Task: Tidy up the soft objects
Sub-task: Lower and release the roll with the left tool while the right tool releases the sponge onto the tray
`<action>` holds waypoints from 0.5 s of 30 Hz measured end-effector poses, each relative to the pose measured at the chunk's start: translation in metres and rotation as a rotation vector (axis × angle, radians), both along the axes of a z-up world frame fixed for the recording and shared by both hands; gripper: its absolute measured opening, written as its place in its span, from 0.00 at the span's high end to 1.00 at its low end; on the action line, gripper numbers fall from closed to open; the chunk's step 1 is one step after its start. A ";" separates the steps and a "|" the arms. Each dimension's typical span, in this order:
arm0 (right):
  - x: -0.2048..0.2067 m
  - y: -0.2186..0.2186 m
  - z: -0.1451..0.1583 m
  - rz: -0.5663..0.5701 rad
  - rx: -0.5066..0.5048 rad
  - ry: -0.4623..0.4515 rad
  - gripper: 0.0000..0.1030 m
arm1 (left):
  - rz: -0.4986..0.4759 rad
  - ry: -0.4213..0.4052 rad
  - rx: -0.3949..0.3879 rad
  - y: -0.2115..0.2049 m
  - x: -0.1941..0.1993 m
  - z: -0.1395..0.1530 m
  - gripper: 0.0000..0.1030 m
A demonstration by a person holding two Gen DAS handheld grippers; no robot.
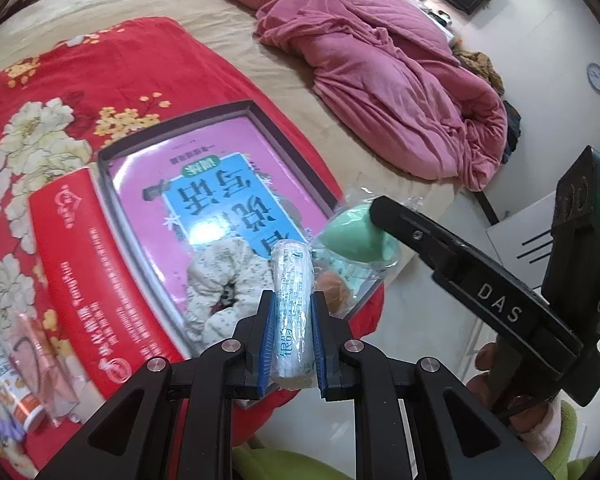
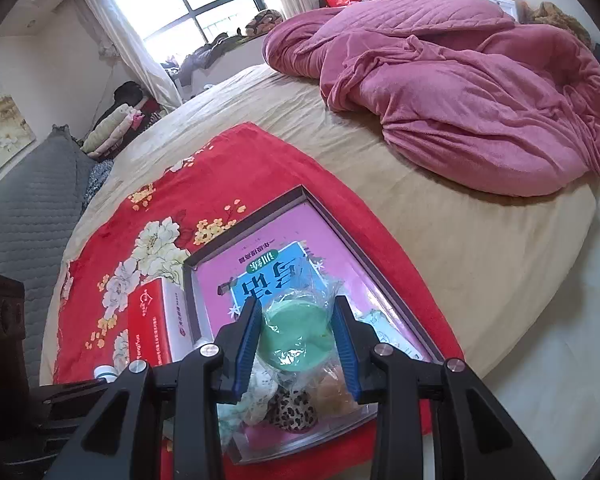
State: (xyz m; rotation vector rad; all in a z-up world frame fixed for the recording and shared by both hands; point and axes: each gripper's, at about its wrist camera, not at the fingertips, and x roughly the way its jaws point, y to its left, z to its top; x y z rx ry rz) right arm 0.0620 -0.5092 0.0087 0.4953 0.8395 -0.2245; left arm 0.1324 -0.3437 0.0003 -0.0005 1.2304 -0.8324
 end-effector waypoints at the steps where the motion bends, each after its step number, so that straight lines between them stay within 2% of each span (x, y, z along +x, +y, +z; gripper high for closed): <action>1: 0.001 -0.001 -0.001 0.000 0.001 0.001 0.65 | -0.006 0.005 -0.004 -0.002 0.000 -0.002 0.83; 15: 0.011 -0.008 -0.027 -0.008 0.020 0.044 0.65 | -0.049 0.046 0.091 -0.018 0.006 -0.048 0.83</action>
